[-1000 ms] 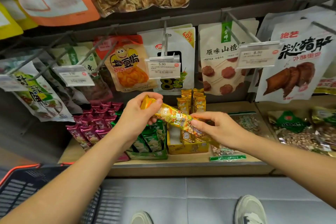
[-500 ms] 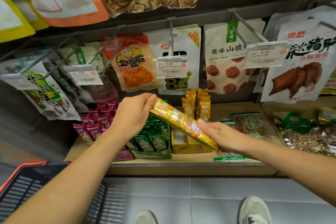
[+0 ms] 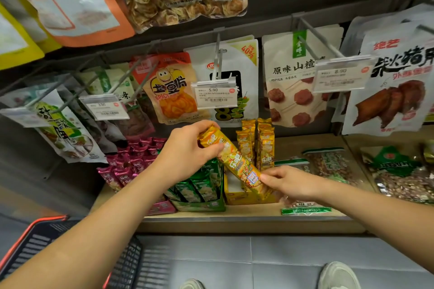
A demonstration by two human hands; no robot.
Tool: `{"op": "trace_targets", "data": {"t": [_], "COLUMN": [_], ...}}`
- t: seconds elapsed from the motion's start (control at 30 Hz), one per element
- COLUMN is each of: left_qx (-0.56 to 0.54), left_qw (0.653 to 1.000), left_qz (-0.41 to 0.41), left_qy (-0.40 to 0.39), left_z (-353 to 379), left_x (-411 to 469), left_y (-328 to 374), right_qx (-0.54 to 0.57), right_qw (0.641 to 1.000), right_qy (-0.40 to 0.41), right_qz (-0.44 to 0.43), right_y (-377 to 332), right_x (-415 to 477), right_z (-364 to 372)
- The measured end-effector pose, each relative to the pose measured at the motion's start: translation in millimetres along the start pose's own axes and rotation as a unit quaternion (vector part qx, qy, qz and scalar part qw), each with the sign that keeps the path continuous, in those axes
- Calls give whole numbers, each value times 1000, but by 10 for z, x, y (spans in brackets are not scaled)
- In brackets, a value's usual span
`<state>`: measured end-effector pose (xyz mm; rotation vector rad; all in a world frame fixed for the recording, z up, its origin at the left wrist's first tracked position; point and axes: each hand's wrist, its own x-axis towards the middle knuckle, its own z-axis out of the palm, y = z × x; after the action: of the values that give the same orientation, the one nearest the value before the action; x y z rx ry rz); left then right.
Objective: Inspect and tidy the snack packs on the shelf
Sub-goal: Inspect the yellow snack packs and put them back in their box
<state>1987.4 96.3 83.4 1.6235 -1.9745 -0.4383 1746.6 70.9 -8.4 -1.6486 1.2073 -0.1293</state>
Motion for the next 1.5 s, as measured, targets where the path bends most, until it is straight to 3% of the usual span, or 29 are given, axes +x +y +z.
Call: {"op": "trace_targets", "data": {"t": [0.13, 0.3, 0.4, 0.6, 0.8, 0.9, 0.97, 1.07, 1.2, 1.37, 1.5], "left_qx": [56, 139, 174, 236, 390, 456, 469, 433, 444, 505, 474], "left_qw": [998, 987, 982, 971, 916, 887, 880, 897, 889, 850, 859], "left_qz": [33, 72, 70, 14, 12, 2, -14, -38, 92, 79, 147], "left_qy": [-7, -20, -20, -37, -88, -75, -72, -78, -69, -127, -125], "left_z": [47, 168, 306, 529, 727, 883, 944, 979, 1179, 1393, 1258], "left_x": [103, 289, 373, 575, 837, 946, 1019, 1119, 1060, 999, 801], "left_y": [-46, -138, -175, -285, -354, -378, -391, -398, -324, -170, 52], "right_qx": [-127, -49, -98, -91, -9, 22, 31, 18, -43, -15, 41], "right_qw": [990, 996, 992, 987, 967, 958, 958, 958, 956, 970, 981], "right_qy": [56, 75, 84, 130, 255, 286, 286, 285, 290, 244, 191], "right_qz": [-16, 15, 2, -5, -3, 1, 9, 5, -18, -9, 4], "right_y": [7, 56, 69, -14, 34, 77, 108, 103, 89, 185, 263], "right_x": [65, 143, 197, 296, 529, 653, 725, 759, 747, 733, 651], "right_z": [-99, -189, -177, -204, -283, -273, -238, -171, -94, -1, -54]}}
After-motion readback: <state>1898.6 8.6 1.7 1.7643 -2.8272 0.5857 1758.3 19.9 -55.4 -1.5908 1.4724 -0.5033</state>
